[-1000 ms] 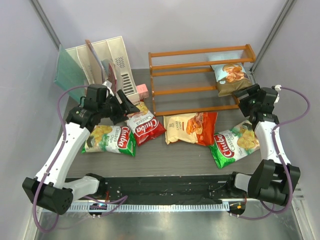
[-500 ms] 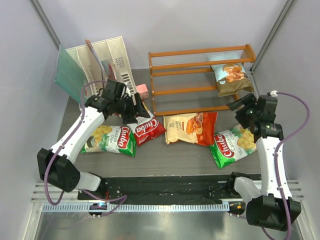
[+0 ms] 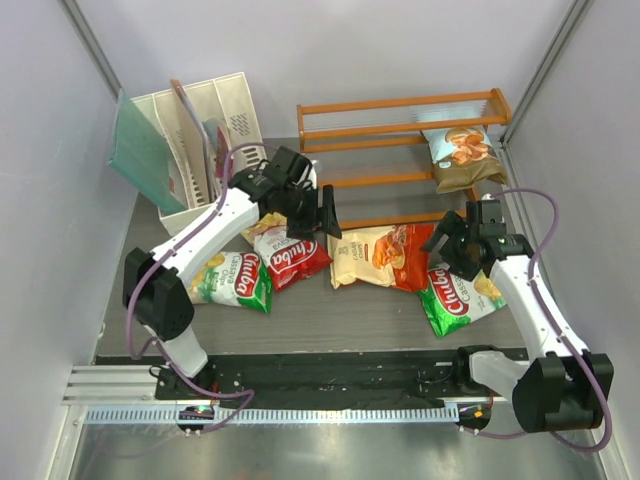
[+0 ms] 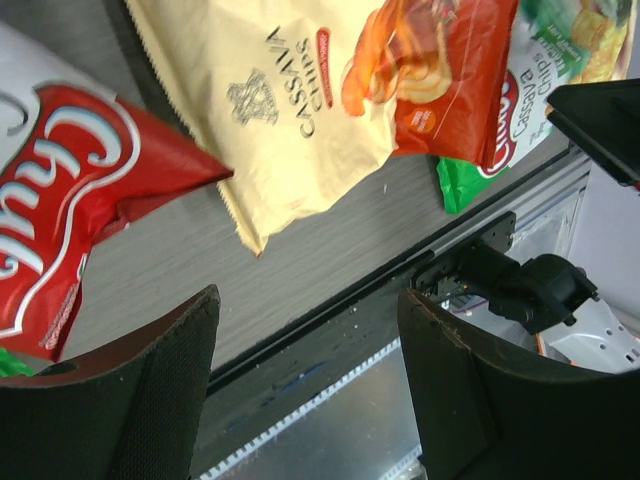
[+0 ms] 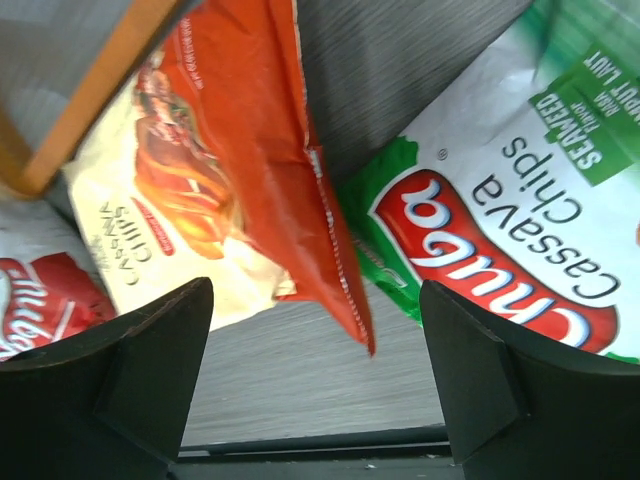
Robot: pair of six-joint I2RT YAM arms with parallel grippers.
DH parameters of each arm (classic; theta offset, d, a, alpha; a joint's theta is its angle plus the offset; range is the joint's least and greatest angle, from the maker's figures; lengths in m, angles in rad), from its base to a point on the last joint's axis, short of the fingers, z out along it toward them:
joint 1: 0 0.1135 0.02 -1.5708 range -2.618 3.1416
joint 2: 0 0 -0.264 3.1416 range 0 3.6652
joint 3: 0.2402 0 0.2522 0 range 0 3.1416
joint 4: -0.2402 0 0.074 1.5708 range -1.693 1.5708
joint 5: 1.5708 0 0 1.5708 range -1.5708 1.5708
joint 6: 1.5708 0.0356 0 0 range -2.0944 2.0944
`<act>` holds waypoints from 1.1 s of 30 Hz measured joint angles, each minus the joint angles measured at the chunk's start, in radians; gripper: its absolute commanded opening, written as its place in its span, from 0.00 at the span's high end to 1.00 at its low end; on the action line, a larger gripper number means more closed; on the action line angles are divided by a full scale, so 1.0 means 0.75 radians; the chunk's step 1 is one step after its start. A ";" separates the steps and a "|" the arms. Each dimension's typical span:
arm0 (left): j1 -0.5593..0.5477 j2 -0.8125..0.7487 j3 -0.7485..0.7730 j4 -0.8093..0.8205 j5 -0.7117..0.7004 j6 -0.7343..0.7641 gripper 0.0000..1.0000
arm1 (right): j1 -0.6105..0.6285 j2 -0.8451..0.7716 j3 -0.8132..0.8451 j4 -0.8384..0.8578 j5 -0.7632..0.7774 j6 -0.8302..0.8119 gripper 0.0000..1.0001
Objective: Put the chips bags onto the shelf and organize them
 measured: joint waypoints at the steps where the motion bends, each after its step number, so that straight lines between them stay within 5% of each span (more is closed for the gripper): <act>1: -0.006 0.027 0.048 -0.016 -0.003 0.015 0.28 | -0.002 0.023 0.004 0.001 0.004 -0.020 0.10; 20: -0.063 0.050 0.135 -0.125 -0.060 0.054 0.29 | 0.010 0.343 -0.038 0.292 -0.226 -0.098 0.12; 25: -0.063 0.052 0.143 -0.129 -0.060 0.053 0.29 | 0.026 0.361 -0.076 0.358 -0.268 -0.114 0.41; 31: -0.065 0.065 0.163 -0.130 -0.061 0.051 0.29 | 0.028 0.316 -0.193 0.433 -0.305 -0.115 0.43; 32: -0.065 0.065 0.163 -0.130 -0.061 0.051 0.29 | 0.028 0.301 -0.209 0.438 -0.311 -0.115 0.47; 33: -0.065 0.065 0.163 -0.130 -0.061 0.051 0.29 | 0.028 0.289 -0.221 0.447 -0.318 -0.116 0.64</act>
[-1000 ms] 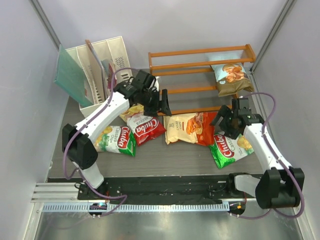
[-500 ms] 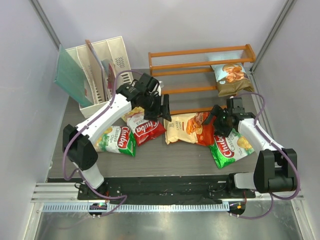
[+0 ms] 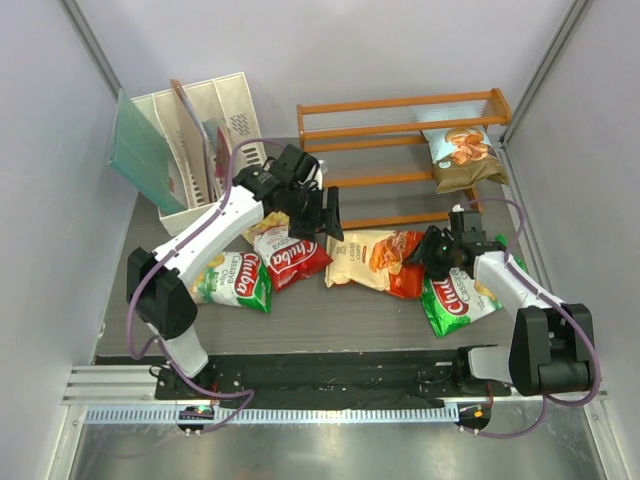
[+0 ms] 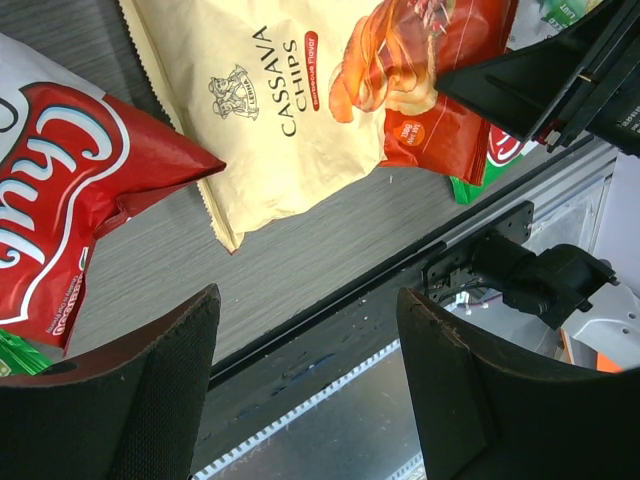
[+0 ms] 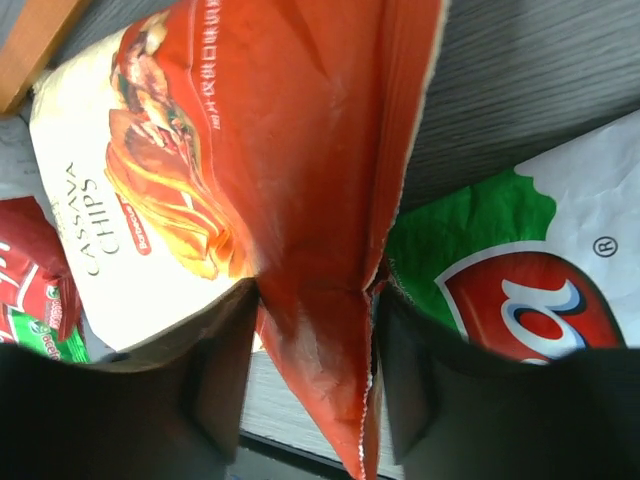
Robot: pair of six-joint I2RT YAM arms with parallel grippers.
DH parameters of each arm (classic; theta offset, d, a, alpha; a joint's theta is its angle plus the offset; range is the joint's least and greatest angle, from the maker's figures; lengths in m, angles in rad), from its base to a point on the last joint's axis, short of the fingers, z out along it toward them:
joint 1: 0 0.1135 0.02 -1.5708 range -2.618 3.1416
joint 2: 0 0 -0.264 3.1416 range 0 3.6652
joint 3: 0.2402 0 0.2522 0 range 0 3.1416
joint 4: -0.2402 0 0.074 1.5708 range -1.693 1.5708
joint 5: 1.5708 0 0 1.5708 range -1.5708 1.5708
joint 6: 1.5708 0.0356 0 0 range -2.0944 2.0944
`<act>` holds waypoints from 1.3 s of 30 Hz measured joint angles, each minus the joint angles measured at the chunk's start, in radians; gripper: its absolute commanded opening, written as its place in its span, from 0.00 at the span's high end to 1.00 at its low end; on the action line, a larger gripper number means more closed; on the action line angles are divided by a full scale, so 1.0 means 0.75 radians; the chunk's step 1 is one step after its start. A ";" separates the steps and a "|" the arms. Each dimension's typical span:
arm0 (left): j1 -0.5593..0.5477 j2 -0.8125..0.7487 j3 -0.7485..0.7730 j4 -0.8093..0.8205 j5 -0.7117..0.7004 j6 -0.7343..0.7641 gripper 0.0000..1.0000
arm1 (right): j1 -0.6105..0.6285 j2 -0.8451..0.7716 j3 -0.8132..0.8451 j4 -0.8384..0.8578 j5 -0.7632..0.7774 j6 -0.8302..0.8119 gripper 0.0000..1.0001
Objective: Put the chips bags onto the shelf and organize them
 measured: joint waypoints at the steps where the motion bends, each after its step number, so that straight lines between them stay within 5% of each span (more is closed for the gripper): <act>1: 0.000 0.000 0.000 0.000 -0.001 -0.001 0.29 | 0.000 -0.008 -0.008 0.006 -0.004 -0.002 0.81; 3: -0.002 0.000 0.000 -0.001 -0.001 -0.001 0.29 | 0.001 -0.021 -0.027 0.023 -0.011 -0.010 0.93; 9: -0.004 0.000 0.000 -0.002 -0.010 -0.006 0.29 | 0.003 -0.105 -0.047 -0.012 -0.022 -0.015 0.98; 16: -0.006 -0.018 -0.125 0.034 0.009 -0.055 0.28 | 0.008 -0.427 -0.048 -0.084 0.004 0.130 0.99; 24: -0.076 -0.036 -0.230 0.109 0.056 -0.173 0.26 | 0.008 -0.460 -0.048 -0.111 0.010 0.388 0.99; 27: -0.138 -0.036 -0.244 0.158 0.075 -0.195 0.18 | 0.008 -0.467 -0.048 -0.120 0.026 0.427 0.99; 35: -0.173 -0.032 -0.397 0.414 0.204 -0.328 0.14 | 0.009 -0.506 -0.060 -0.154 0.070 0.517 0.99; 36: -0.173 -0.032 -0.434 0.457 0.217 -0.356 0.02 | 0.009 -0.531 -0.072 -0.159 0.081 0.536 0.99; 39: -0.172 -0.028 -0.531 0.563 0.241 -0.432 0.02 | 0.009 -0.630 -0.115 -0.173 0.107 0.601 0.99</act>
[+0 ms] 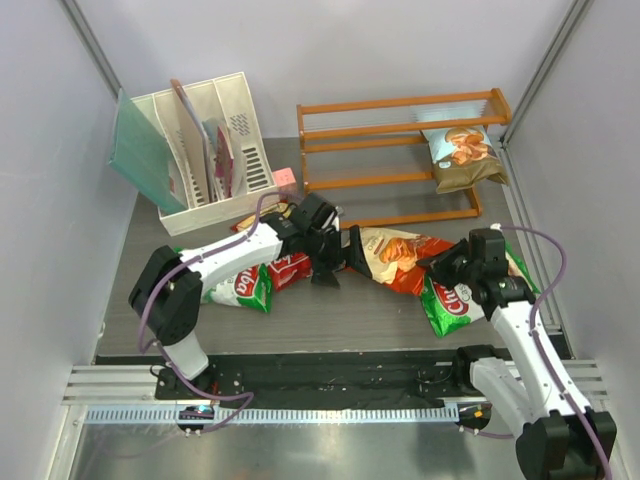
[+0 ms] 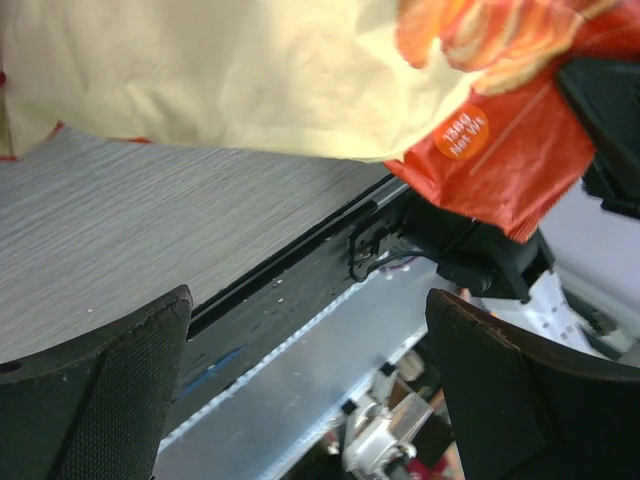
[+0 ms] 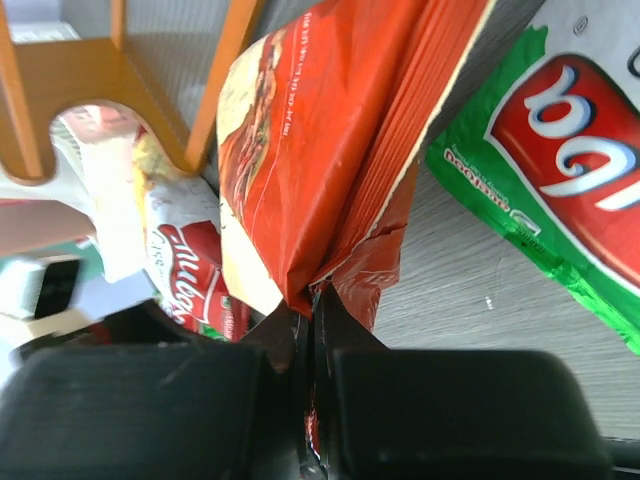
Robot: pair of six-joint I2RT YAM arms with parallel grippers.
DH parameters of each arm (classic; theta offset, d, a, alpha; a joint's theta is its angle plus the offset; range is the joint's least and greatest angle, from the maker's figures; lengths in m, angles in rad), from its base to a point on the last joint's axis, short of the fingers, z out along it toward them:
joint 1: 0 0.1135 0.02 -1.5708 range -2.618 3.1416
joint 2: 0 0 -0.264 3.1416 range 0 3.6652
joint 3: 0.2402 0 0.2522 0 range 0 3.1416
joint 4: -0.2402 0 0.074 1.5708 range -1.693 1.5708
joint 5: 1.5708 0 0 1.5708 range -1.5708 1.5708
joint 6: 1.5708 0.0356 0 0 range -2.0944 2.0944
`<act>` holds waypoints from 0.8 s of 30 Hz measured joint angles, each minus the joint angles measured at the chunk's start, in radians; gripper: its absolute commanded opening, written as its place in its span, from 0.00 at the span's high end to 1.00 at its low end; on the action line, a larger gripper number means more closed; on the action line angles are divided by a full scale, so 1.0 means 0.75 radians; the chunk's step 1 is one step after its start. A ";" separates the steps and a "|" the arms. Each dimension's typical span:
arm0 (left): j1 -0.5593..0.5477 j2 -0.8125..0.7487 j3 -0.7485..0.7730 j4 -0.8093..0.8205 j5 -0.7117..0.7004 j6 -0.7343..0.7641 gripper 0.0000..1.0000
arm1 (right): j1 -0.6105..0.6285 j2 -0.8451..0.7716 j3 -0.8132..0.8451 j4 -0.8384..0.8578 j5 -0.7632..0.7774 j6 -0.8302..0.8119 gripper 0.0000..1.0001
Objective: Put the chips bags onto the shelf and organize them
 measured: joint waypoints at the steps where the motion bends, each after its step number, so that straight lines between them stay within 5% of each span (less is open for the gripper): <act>1: 0.000 0.001 -0.028 0.030 0.004 -0.029 0.01 | 0.000 -0.022 -0.010 -0.004 0.004 0.016 0.99; 8: -0.001 0.024 -0.148 0.243 0.006 -0.164 0.02 | 0.000 -0.090 -0.044 -0.072 0.009 0.099 0.99; 24: -0.079 0.319 -0.061 0.577 -0.051 -0.378 0.06 | -0.003 -0.305 -0.053 -0.242 0.026 0.214 0.99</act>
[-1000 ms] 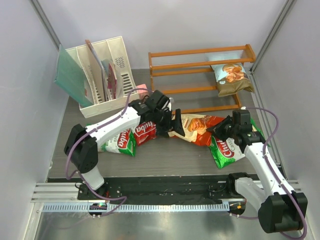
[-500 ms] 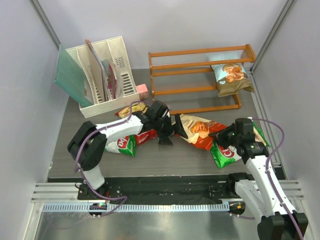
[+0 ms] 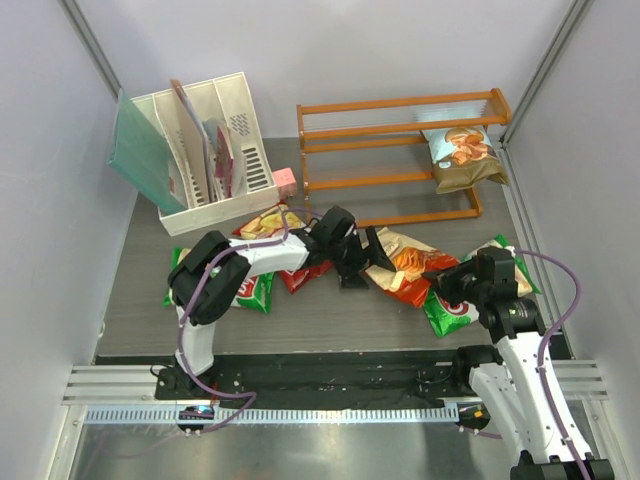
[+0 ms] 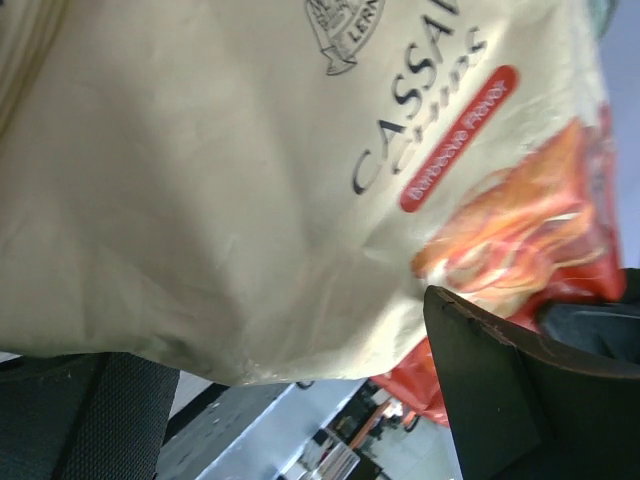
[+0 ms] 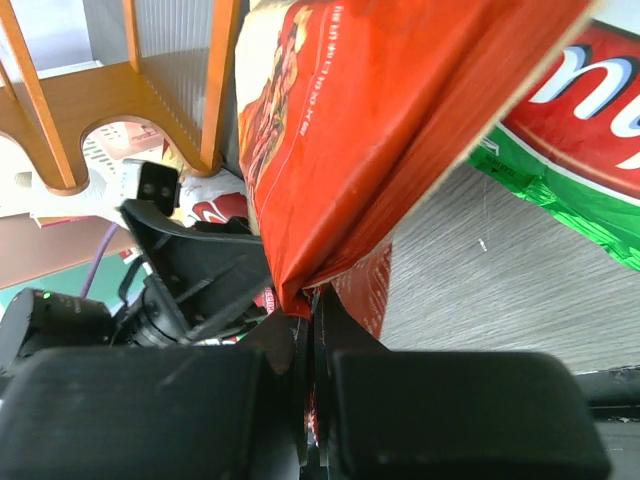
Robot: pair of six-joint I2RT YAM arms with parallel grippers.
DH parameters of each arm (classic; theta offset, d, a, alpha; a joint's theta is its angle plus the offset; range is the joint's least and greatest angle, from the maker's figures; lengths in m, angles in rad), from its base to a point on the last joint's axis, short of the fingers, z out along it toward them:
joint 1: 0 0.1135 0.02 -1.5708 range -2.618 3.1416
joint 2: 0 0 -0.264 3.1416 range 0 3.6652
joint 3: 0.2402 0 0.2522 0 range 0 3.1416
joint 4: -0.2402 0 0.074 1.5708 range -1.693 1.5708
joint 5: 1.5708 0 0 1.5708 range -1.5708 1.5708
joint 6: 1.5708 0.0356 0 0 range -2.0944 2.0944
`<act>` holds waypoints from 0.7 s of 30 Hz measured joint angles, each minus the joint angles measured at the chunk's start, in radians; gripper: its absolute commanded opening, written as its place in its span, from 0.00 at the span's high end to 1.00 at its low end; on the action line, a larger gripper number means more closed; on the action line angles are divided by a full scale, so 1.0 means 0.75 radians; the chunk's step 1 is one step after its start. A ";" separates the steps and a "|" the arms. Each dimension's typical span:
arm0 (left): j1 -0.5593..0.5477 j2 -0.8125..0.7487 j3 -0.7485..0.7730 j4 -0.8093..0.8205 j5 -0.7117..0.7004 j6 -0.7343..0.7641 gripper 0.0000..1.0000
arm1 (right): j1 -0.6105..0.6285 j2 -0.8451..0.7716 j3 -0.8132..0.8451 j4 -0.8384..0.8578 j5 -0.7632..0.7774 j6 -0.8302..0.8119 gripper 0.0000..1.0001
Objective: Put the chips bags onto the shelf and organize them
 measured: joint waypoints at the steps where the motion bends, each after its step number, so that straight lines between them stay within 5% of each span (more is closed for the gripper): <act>1: -0.001 0.001 -0.004 0.034 0.000 -0.022 0.07 | 0.000 0.000 0.000 -0.002 0.001 0.001 0.99; 11: -0.001 0.026 0.006 0.192 0.002 -0.135 0.16 | -0.001 0.009 0.001 0.001 -0.012 0.020 0.99; 19: -0.010 0.032 0.006 0.218 0.008 -0.158 0.83 | -0.001 0.009 0.000 0.009 -0.022 0.049 0.98; 21: -0.011 0.032 0.006 0.243 0.017 -0.156 0.97 | -0.001 -0.002 0.001 0.005 -0.021 0.050 0.89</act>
